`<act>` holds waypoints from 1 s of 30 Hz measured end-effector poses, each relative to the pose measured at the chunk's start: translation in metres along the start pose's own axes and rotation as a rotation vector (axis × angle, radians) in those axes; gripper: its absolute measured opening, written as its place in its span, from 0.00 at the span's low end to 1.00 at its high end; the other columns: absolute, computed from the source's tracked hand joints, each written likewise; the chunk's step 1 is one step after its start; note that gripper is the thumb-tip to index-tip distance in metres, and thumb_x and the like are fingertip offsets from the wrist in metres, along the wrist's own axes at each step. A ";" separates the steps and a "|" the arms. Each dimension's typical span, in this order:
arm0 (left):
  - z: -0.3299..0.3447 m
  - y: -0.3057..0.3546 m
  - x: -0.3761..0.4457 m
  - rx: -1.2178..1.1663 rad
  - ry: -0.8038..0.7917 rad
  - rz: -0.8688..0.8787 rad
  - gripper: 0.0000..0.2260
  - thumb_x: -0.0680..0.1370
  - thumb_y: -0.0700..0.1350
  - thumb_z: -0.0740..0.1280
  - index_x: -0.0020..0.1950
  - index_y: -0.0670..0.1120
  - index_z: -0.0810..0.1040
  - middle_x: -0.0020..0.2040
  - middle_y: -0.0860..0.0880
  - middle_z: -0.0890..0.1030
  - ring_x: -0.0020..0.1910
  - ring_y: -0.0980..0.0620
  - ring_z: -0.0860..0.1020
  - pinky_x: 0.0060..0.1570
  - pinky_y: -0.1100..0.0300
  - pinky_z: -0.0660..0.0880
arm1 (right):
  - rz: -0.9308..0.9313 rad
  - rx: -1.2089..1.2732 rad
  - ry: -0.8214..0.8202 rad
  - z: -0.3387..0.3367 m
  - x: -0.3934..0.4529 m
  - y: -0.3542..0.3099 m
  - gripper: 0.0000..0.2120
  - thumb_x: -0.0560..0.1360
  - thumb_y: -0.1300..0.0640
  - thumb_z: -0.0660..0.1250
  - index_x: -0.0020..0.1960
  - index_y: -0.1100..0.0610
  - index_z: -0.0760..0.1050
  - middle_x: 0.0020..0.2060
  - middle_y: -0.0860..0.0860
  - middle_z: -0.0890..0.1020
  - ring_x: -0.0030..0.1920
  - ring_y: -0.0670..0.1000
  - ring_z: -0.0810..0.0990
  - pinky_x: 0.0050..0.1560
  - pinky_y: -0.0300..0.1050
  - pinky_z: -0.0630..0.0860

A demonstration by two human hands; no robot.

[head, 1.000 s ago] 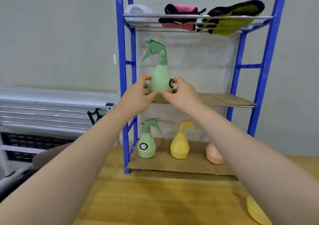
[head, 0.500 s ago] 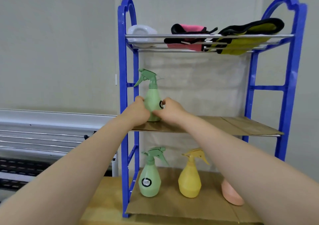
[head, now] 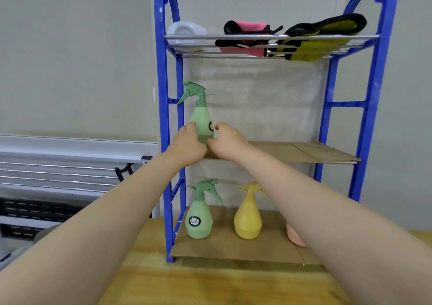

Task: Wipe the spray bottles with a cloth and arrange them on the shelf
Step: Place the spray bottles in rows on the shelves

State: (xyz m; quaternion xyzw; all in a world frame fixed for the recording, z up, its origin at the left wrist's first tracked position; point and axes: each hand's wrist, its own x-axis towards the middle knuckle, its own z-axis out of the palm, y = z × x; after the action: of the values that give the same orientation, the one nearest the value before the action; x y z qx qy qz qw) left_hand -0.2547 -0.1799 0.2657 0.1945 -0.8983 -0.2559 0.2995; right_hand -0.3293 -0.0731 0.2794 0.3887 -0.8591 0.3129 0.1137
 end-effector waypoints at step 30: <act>0.207 0.096 -0.326 -0.172 -0.368 0.398 0.16 0.75 0.39 0.65 0.63 0.47 0.76 0.61 0.50 0.78 0.61 0.53 0.74 0.55 0.66 0.65 | 0.227 -0.159 0.152 -0.044 -0.435 0.185 0.14 0.77 0.56 0.63 0.63 0.53 0.74 0.58 0.51 0.79 0.59 0.53 0.75 0.58 0.49 0.73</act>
State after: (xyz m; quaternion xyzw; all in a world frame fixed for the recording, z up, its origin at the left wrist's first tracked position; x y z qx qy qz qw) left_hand -0.1626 0.1320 0.0351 -0.0613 -0.9331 -0.2982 0.1913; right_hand -0.1760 0.3069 0.0400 0.2541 -0.9085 0.2831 0.1729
